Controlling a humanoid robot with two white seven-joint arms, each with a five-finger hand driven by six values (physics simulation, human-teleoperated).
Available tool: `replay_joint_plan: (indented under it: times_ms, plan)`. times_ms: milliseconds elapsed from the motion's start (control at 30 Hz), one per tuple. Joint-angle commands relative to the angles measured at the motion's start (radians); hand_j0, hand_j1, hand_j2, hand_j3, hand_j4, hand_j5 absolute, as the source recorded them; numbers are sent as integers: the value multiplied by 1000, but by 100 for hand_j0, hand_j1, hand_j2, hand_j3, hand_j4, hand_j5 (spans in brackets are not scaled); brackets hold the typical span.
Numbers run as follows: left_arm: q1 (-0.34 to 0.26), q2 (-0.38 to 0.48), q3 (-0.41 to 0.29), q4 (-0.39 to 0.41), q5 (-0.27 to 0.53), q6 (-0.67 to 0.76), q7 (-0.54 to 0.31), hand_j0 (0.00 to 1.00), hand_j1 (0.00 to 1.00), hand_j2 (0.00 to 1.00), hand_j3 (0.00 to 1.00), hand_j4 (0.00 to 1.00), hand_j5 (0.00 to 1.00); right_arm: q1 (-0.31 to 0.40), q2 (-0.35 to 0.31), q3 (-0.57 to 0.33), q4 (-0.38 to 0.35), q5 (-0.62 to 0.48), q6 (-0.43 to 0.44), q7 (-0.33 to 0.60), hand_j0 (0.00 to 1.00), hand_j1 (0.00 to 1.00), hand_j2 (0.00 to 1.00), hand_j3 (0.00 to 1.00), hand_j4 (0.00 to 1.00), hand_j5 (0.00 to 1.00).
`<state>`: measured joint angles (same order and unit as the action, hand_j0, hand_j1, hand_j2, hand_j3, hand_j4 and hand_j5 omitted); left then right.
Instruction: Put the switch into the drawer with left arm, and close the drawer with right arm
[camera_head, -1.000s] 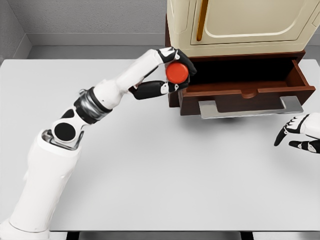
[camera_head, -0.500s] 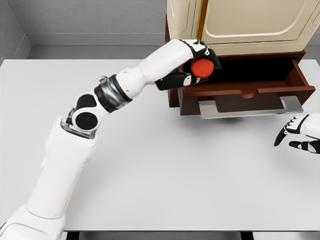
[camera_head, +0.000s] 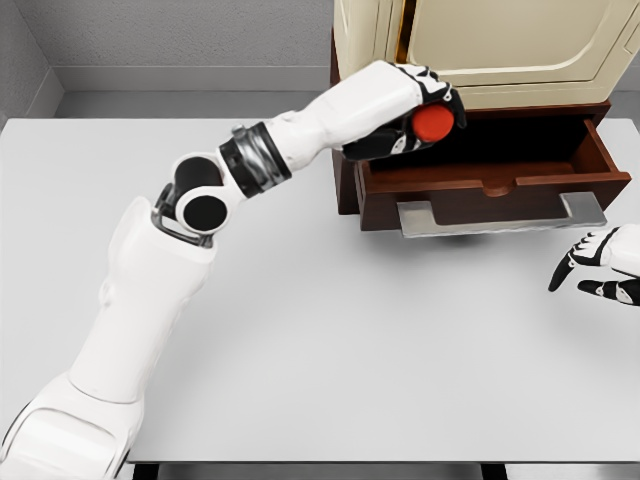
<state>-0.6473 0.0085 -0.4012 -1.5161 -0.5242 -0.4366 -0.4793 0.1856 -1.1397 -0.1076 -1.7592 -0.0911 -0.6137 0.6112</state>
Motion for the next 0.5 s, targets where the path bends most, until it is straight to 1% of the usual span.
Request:
replay_joint_plan:
  times_ms: [0,33,133,400,433,467]
  plan:
    - [0,-1,-8,8,-14,-1,1,46,46,46,46,46,46,0,-2,0,0,-7,3,0,53,53,53,53,53,53]
    - [-6,-1,-10,10,-31,-2,1,46,46,46,46,46,46,0,-2,0,0,-7,3,0,53,53,53,53,53,53]
    - [-23,2,-24,33,-36,-5,2,46,46,46,46,46,46,0,-2,0,0,-7,3,0,53,53,53,53,53,53]
    - [-31,7,-22,34,-49,-4,2,48,48,48,48,48,48,0,-3,0,0,-7,3,0,53,53,53,53,53,53]
    - [-31,7,-22,34,-54,-4,2,52,52,52,52,52,52,0,-3,0,0,-7,3,0,53,53,53,53,53,53]
    - [-32,7,-22,36,-56,-2,2,63,63,63,63,63,63,0,-3,0,0,-7,3,0,53,53,53,53,53,53]
